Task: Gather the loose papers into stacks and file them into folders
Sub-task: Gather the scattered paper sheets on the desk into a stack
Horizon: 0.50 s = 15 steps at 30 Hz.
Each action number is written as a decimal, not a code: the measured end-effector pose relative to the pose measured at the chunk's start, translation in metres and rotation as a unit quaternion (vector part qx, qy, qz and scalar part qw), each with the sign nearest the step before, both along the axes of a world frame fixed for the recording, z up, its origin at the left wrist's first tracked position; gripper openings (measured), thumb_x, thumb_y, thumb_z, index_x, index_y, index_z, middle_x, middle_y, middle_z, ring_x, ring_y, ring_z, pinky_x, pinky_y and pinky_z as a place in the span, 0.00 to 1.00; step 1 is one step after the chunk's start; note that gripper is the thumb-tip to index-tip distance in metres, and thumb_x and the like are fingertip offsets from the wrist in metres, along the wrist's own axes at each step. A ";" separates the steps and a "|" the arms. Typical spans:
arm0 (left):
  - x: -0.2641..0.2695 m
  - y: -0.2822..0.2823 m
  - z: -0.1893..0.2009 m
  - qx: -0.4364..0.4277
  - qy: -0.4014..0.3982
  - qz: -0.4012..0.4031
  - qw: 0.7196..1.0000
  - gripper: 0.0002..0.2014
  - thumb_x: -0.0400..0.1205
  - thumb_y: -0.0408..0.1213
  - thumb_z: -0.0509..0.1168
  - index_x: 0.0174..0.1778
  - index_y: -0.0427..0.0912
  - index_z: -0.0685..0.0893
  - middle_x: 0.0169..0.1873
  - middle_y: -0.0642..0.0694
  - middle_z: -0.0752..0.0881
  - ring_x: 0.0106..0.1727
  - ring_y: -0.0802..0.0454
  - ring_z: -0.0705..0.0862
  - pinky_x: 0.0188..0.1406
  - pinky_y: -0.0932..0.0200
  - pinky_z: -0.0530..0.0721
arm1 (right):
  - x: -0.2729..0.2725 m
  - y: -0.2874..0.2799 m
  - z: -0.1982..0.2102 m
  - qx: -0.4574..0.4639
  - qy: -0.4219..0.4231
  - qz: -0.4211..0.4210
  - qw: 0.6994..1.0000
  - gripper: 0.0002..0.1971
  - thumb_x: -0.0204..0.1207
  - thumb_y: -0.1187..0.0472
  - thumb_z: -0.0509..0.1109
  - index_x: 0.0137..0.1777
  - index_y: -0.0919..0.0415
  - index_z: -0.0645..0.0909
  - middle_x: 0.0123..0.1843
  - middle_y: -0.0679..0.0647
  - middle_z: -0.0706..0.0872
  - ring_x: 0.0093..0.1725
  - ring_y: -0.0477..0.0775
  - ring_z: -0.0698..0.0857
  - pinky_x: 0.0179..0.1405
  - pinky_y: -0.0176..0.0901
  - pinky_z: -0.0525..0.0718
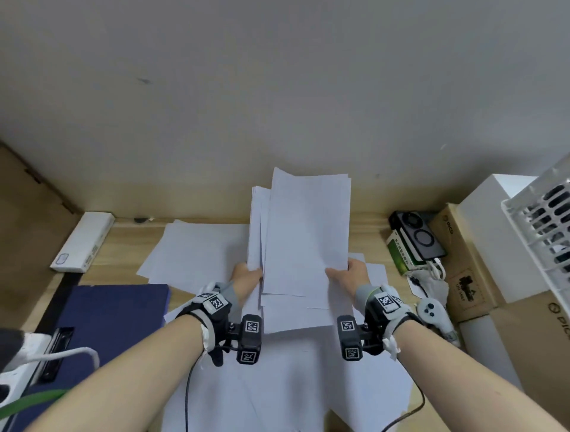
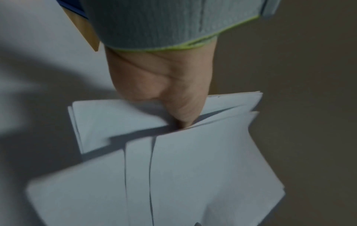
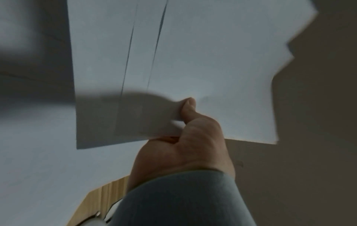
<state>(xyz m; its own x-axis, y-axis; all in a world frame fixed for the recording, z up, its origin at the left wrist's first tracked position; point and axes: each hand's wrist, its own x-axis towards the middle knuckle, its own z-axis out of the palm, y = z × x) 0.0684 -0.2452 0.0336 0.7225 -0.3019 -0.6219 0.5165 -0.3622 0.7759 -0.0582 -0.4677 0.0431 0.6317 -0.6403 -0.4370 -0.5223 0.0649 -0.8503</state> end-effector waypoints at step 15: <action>0.012 0.052 0.073 -0.096 -0.106 0.037 0.989 0.11 0.72 0.22 0.75 0.46 0.40 0.87 0.43 0.46 0.90 0.45 0.49 0.89 0.45 0.60 0.86 | 0.034 0.031 0.044 0.067 -0.158 0.060 0.983 0.17 0.64 0.74 0.81 0.54 0.68 0.87 0.49 0.60 0.92 0.48 0.56 0.91 0.50 0.46 0.88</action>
<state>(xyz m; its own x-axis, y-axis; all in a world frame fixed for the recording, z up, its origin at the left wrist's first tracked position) 0.0809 -0.1929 0.1067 0.8552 -0.3415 -0.3899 0.3540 -0.1645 0.9207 -0.0237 -0.4366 0.0873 0.8173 -0.5023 -0.2823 -0.2441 0.1420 -0.9593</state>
